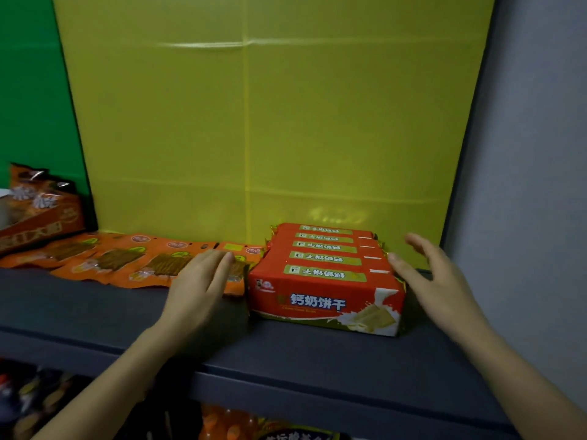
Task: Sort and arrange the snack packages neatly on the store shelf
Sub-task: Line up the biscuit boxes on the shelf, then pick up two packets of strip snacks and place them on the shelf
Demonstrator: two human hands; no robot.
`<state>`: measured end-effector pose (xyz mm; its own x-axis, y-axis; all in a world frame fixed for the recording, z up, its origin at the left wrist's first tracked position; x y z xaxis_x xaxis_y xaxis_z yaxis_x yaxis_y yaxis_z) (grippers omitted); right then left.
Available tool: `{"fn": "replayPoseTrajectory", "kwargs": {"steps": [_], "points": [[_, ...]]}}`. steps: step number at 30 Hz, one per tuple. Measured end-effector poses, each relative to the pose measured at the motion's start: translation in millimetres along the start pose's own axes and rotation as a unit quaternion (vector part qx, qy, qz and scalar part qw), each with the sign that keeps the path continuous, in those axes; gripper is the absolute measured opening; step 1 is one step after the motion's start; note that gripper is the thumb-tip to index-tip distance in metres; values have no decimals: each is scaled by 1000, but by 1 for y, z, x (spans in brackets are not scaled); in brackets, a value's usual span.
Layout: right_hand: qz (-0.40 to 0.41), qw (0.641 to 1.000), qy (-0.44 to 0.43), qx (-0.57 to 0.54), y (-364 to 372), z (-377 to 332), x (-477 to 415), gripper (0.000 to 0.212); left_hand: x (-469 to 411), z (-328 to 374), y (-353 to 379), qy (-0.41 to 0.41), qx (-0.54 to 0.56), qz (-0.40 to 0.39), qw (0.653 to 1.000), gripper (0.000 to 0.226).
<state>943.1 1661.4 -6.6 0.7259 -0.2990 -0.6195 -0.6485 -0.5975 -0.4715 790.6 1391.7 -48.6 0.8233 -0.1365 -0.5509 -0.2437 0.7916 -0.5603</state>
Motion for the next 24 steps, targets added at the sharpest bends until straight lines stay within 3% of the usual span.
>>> {"fn": "replayPoseTrajectory", "kwargs": {"steps": [3,6,9,17,24], "points": [[-39,990,-125,59,17,-19,-12,31,1,-10,-34,38,-190,62,979,48],[-101,962,-235,99,59,-50,-17,26,10,-25,-71,58,-293,88,950,43],[-162,932,-312,90,112,-86,-15,29,27,-45,-113,27,-357,91,929,40],[-279,869,-408,13,253,-181,11,30,83,-118,-220,-43,-447,123,885,40],[-321,838,-438,-59,369,-288,40,33,123,-194,-335,-81,-514,153,840,38]]}}
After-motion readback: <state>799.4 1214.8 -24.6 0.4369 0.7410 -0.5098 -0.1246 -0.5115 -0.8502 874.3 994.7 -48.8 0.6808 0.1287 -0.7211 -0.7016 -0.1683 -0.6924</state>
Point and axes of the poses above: each hand's wrist, its own x-axis away from the middle knuckle, its own y-axis out of the palm, z = x × y, the point moved 1 cm from there along -x, towards the middle knuckle, and after that the axes turned 14 degrees about -y, right-handed, at the moved point
